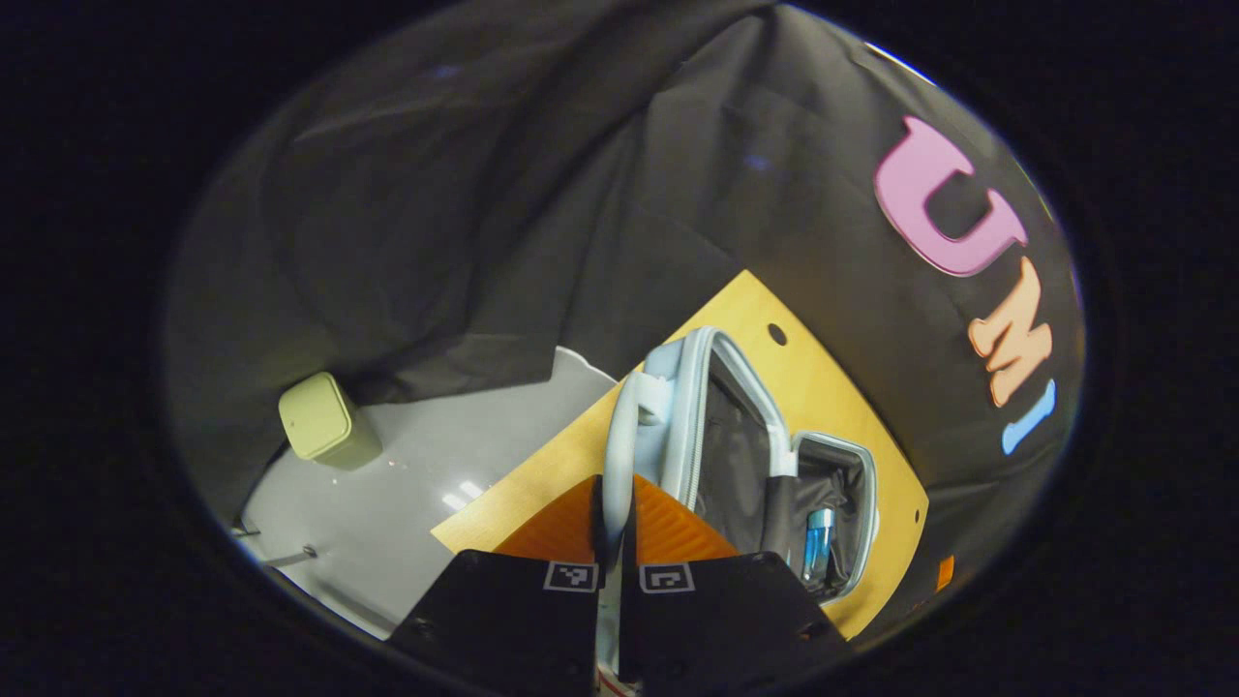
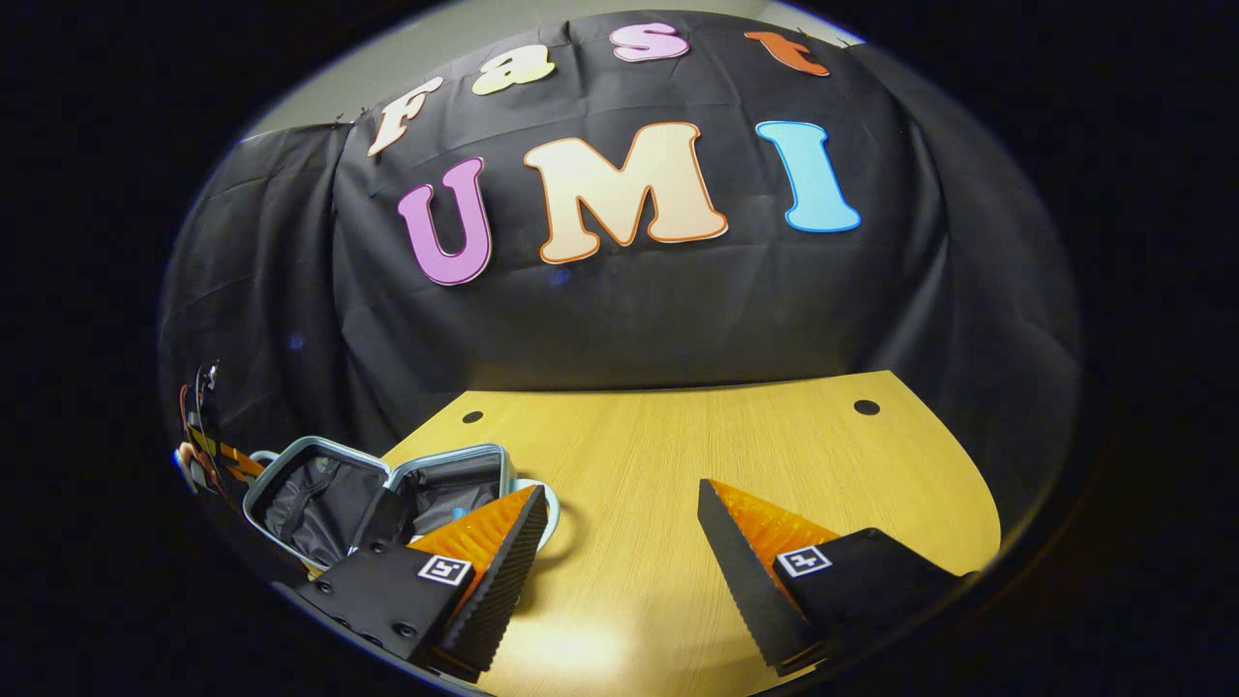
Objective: First open the suitcase, pack the skin care products into it, and then close the suitcase.
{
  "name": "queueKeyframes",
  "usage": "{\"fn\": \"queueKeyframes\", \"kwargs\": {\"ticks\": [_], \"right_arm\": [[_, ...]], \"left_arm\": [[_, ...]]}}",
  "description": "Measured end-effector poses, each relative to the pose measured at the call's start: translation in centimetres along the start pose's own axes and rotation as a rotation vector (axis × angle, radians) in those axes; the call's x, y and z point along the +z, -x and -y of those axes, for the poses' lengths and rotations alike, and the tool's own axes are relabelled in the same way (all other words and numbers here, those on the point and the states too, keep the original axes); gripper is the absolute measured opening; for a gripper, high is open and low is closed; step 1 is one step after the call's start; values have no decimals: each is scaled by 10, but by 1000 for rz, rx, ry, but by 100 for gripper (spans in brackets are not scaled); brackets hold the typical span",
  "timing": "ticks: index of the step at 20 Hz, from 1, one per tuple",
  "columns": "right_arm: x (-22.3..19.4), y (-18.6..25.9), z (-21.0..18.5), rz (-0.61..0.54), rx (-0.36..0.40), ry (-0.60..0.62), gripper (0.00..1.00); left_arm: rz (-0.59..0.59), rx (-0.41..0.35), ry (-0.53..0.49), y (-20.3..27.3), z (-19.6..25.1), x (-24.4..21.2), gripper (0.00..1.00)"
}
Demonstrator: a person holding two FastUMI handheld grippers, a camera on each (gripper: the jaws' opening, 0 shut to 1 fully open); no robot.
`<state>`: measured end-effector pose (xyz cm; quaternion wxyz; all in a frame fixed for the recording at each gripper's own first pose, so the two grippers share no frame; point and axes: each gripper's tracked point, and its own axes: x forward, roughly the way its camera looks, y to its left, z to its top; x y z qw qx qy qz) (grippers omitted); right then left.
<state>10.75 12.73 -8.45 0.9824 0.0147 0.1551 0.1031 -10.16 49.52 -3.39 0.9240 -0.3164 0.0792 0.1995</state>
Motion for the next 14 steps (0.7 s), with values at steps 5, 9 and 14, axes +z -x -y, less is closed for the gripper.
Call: {"fn": "queueKeyframes", "kwargs": {"ticks": [5, 9, 14], "right_arm": [[3, 9, 14, 21, -6, -50, 98], [4, 18, 27, 37, -11, -62, 99], [11, 29, 38, 59, 0, -68, 94]], "left_arm": [[-9, 8, -178, 35, 75, 10, 1], [6, -52, -285, 57, 151, 10, 1], [8, -151, -374, 67, 245, -20, 1]]}}
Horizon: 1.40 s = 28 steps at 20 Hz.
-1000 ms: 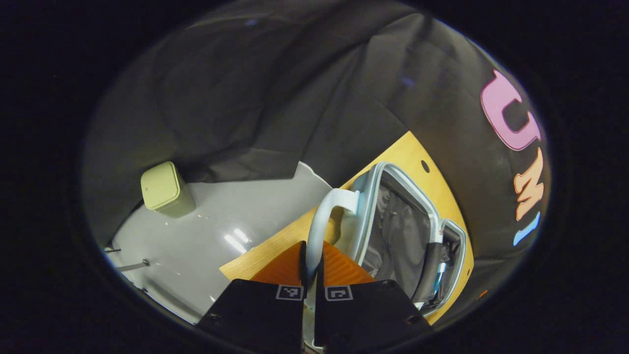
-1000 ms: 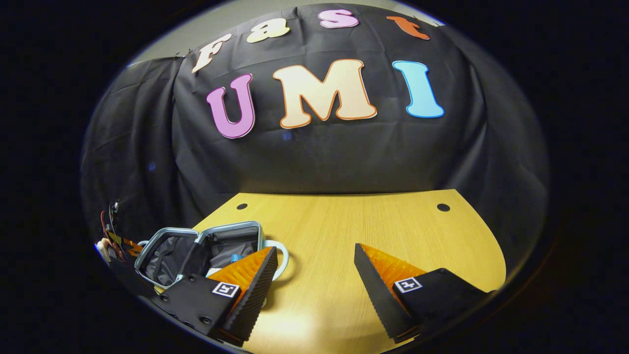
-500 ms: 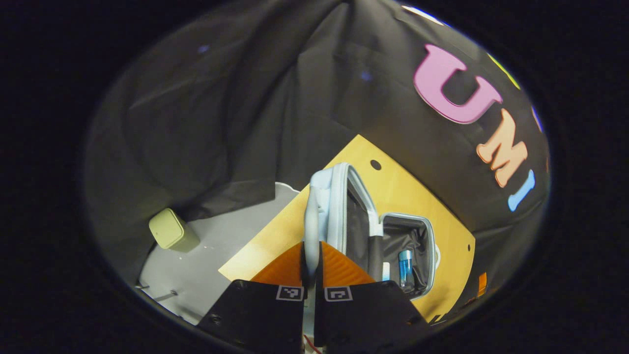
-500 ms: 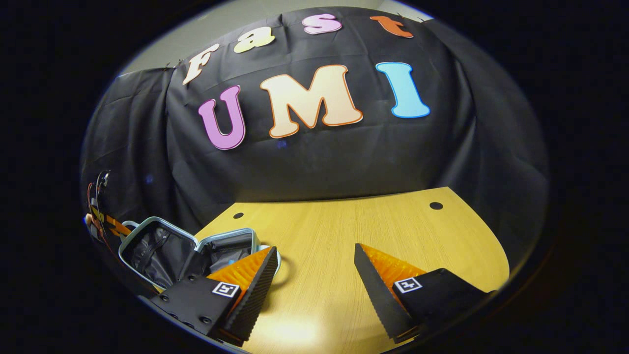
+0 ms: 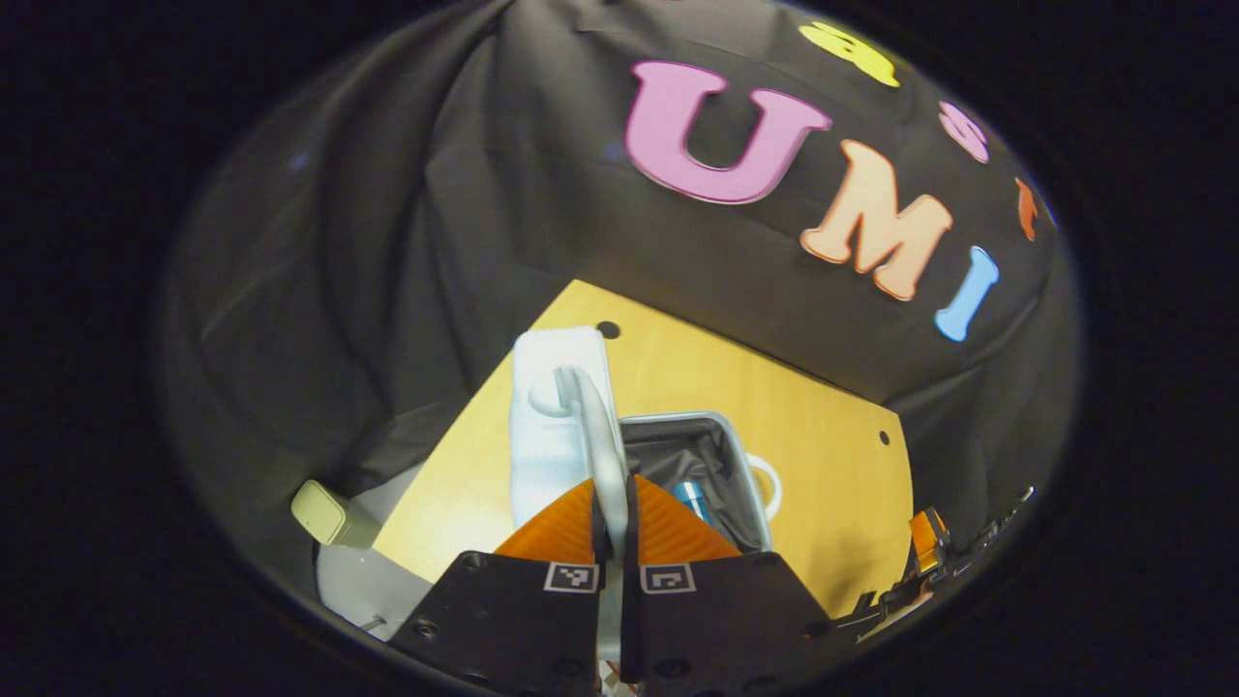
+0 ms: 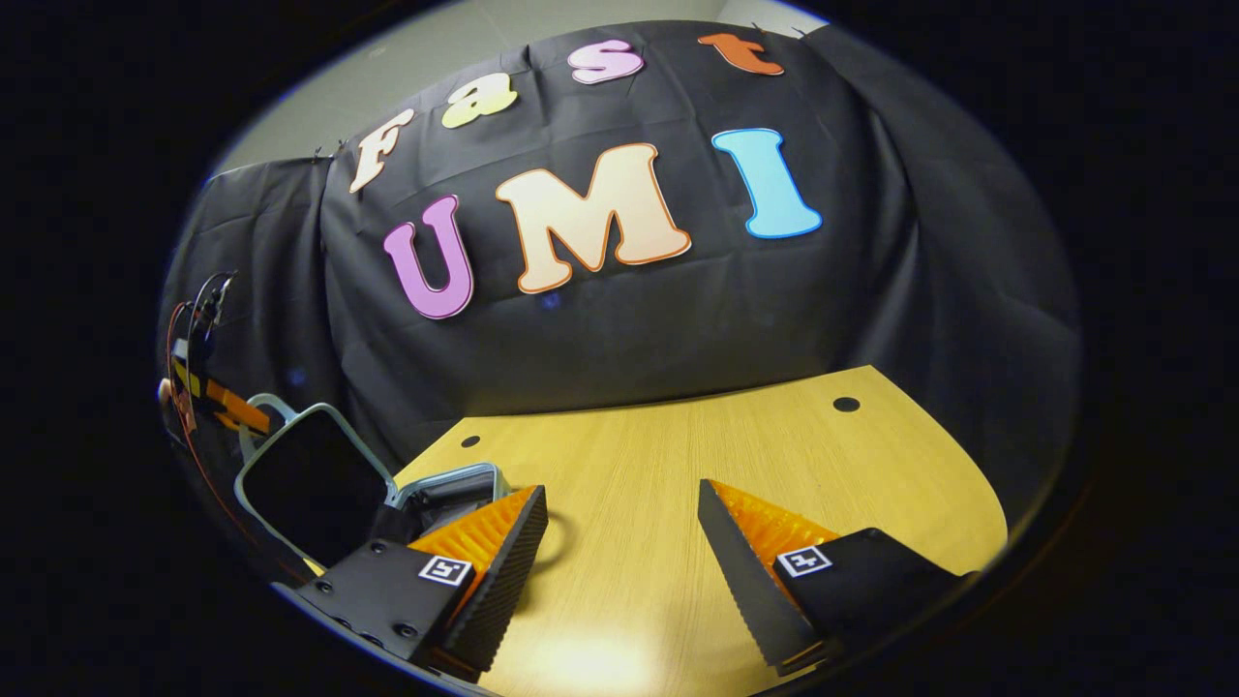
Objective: First open the suitcase, pack the skin care products into it, and then close the suitcase.
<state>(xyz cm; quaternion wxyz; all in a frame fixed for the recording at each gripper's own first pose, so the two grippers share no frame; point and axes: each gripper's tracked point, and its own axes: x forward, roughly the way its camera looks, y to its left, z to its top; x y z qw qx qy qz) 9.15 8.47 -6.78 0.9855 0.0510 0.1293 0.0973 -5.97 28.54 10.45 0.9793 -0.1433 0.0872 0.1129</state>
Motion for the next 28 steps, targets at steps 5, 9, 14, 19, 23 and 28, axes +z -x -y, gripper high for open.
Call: {"fn": "queueKeyframes", "kwargs": {"ticks": [5, 9, 14, 19, 23, 28], "right_arm": [[12, 13, 21, 17, -10, 9, 94], [14, 24, 46, 20, -42, 9, 98], [19, 35, 67, 24, -76, -7, 98], [20, 37, 74, 22, -92, -16, 98], [23, 35, 74, 13, -93, -11, 98], [36, 33, 72, 47, -92, -5, 98]], "left_arm": [[-39, -121, -63, -33, 100, -12, 2], [-107, -187, -117, -77, 158, -41, 2], [-238, -186, -163, -141, 205, -91, 3], [-330, -127, -230, -191, 221, -133, 2], [-368, -165, -232, -201, 235, -155, 14], [-339, -187, -299, -188, 262, -159, 89]]}}
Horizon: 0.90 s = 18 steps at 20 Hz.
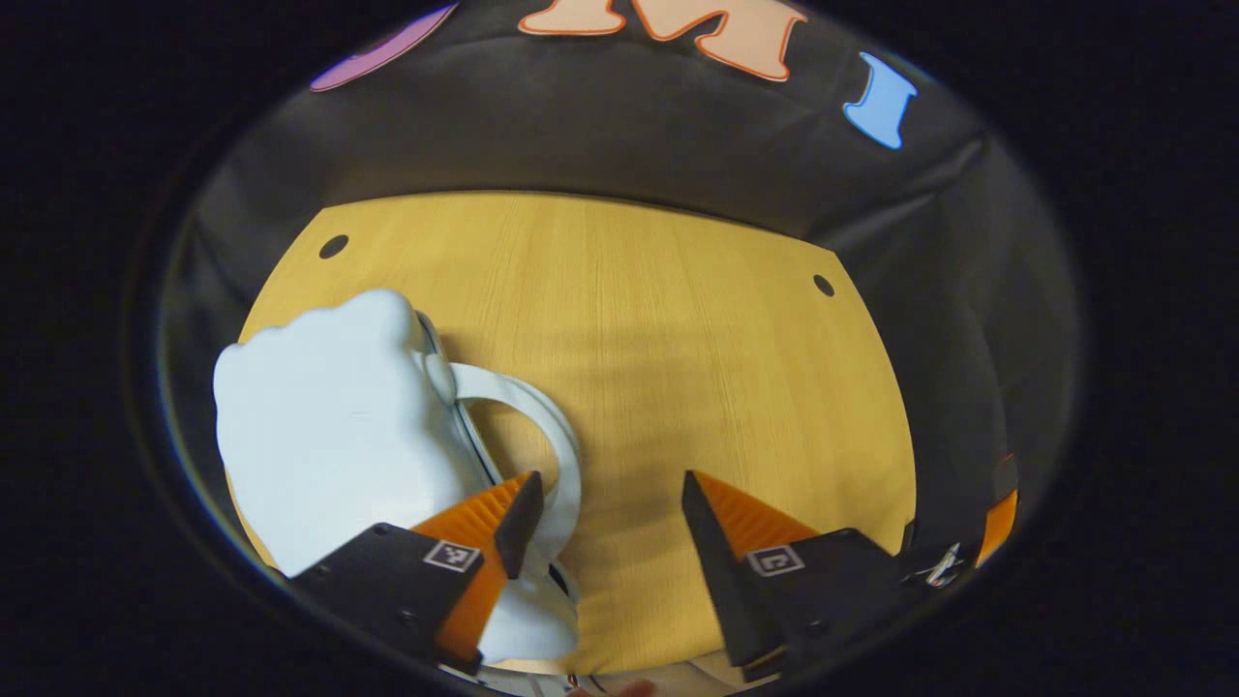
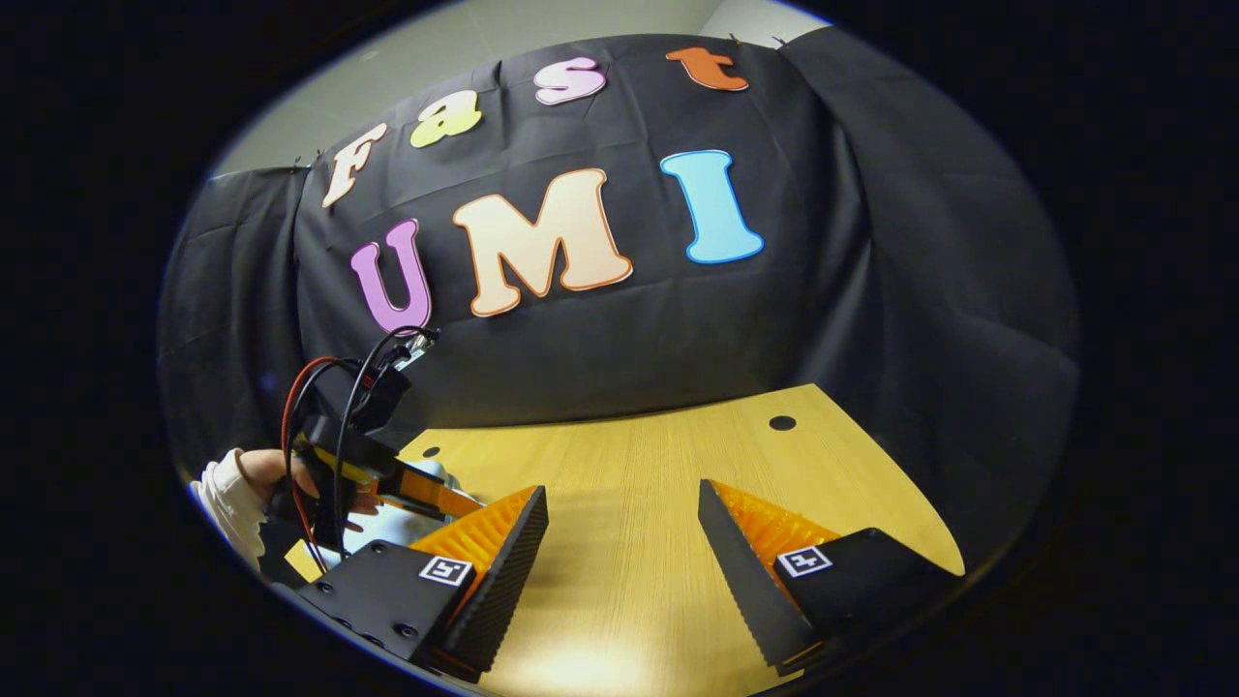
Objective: First open the suitcase, pack the skin care products into it, and then close the suitcase.
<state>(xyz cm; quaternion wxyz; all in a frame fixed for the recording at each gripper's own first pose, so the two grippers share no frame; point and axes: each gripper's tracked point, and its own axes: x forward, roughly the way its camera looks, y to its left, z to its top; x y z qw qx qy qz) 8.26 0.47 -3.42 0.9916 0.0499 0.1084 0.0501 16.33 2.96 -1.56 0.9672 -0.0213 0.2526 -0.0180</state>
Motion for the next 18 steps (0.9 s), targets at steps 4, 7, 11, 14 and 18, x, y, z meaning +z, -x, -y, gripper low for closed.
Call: {"fn": "queueKeyframes", "kwargs": {"ticks": [4, 7, 11, 14, 18], "right_arm": [[11, 0, 6, 17, -10, -5, 98], [20, 7, 11, 35, -21, -4, 98], [26, 18, 11, 53, -28, -11, 98], [25, 27, 10, 50, -32, 0, 98], [22, 35, 7, 50, -39, 9, 98]], "left_arm": [[91, 38, -79, 32, 13, 10, 96], [157, 43, -119, 54, 30, 13, 96], [188, 3, -163, 72, 53, 3, 96], [172, -9, -169, 80, 62, -14, 96], [149, -49, -167, 88, 78, -37, 96]]}}
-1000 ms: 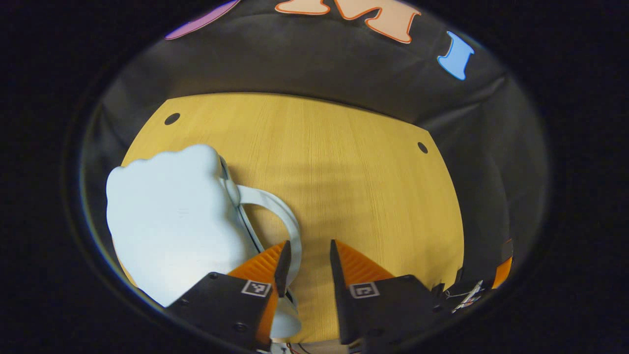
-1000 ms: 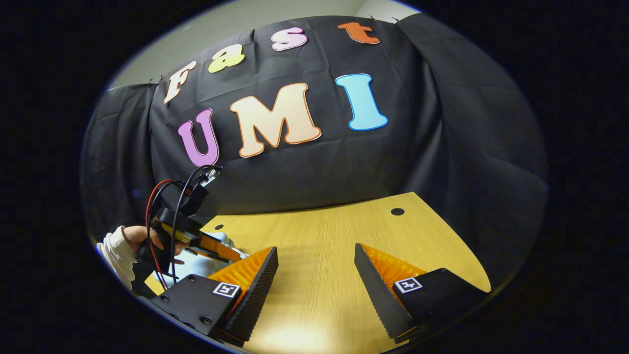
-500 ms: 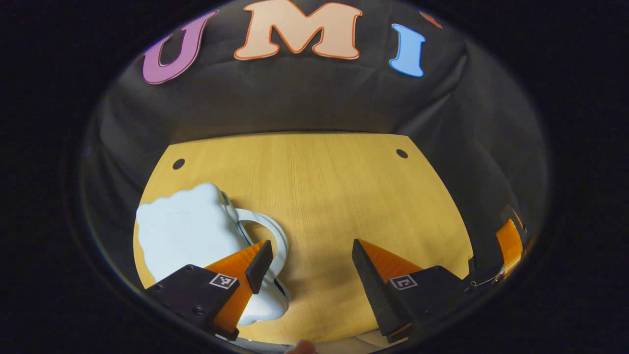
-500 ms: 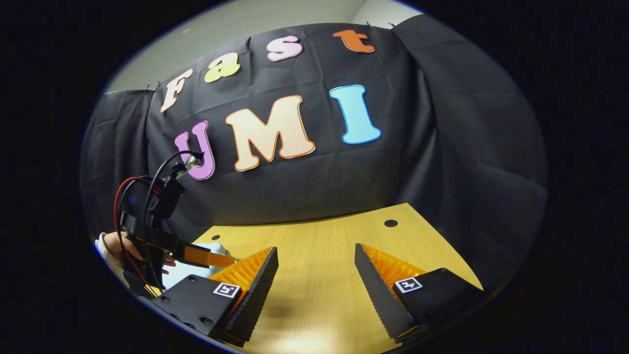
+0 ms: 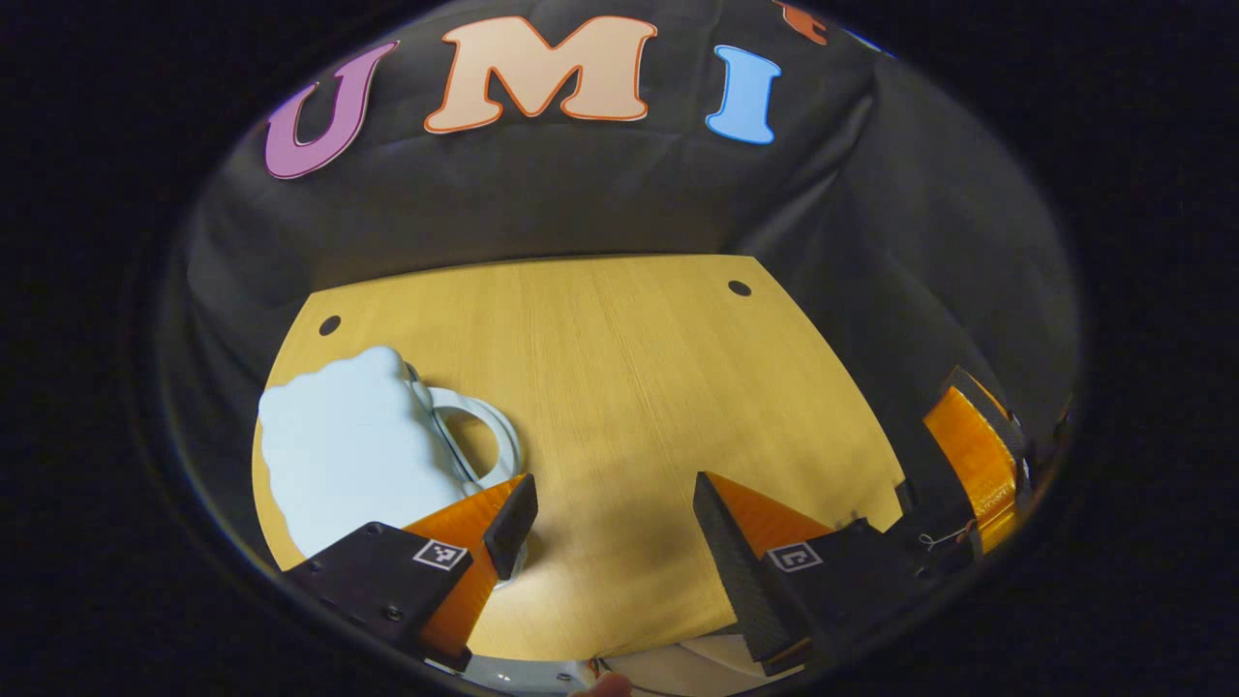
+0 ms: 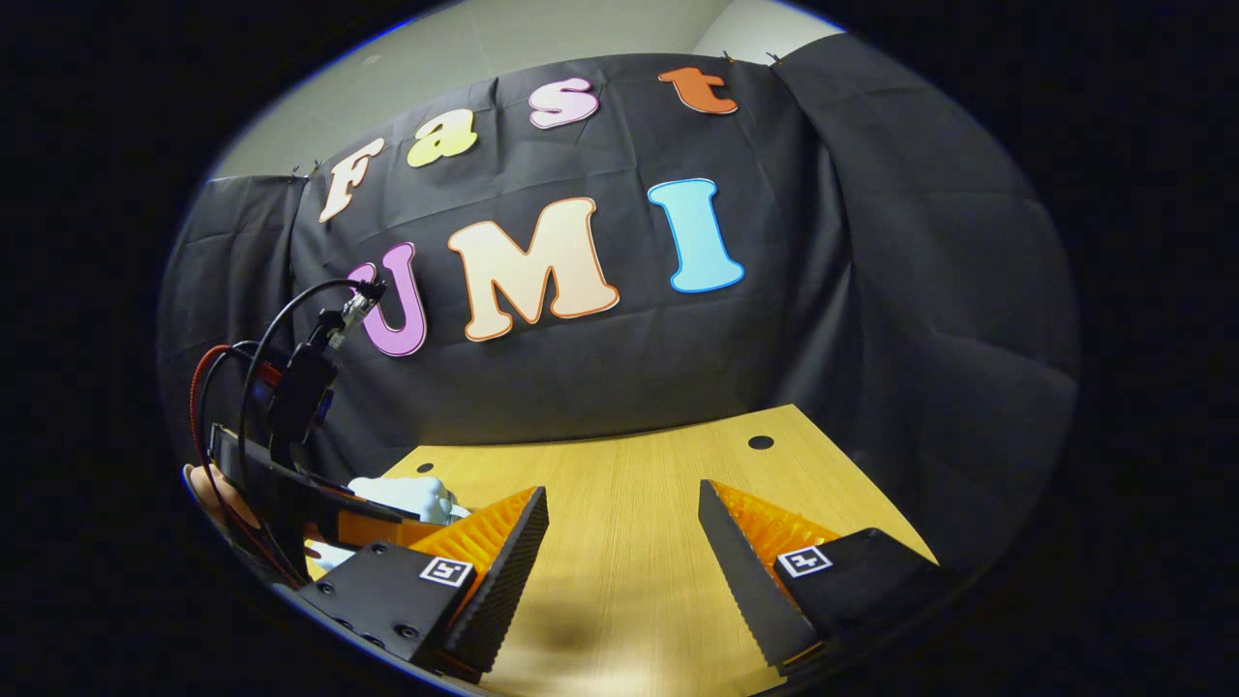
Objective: First open the suitcase, pack the skin care products into it, and then close the suitcase.
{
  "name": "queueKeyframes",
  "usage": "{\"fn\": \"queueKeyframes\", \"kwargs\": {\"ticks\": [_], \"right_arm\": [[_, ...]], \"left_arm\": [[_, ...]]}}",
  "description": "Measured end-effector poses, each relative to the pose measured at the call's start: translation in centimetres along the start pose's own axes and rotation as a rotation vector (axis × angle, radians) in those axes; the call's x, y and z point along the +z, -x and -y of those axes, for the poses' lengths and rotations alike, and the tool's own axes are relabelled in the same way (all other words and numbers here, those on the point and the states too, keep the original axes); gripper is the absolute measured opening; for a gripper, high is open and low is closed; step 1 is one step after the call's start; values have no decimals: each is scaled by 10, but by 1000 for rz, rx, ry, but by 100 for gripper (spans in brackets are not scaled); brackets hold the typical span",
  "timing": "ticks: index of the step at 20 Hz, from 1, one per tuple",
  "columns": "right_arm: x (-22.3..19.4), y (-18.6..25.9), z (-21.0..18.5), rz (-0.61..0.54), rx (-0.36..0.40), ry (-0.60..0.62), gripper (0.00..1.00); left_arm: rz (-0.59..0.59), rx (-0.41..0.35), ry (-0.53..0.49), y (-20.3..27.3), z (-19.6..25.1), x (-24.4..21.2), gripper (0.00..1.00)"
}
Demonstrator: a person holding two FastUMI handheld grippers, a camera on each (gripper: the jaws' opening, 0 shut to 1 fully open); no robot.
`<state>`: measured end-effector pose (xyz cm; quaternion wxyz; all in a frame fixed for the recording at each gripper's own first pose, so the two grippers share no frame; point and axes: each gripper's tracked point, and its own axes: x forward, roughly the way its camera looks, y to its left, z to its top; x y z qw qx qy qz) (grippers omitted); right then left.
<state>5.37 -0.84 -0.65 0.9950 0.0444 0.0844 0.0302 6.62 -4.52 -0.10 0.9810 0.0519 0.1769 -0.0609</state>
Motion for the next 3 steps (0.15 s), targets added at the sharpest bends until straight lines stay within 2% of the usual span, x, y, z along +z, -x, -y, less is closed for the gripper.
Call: {"fn": "queueKeyframes", "kwargs": {"ticks": [3], "right_arm": [[0, 5, -2, 1, -5, 0, 98]], "left_arm": [[1, 3, -12, 3, 5, -3, 96]]}}
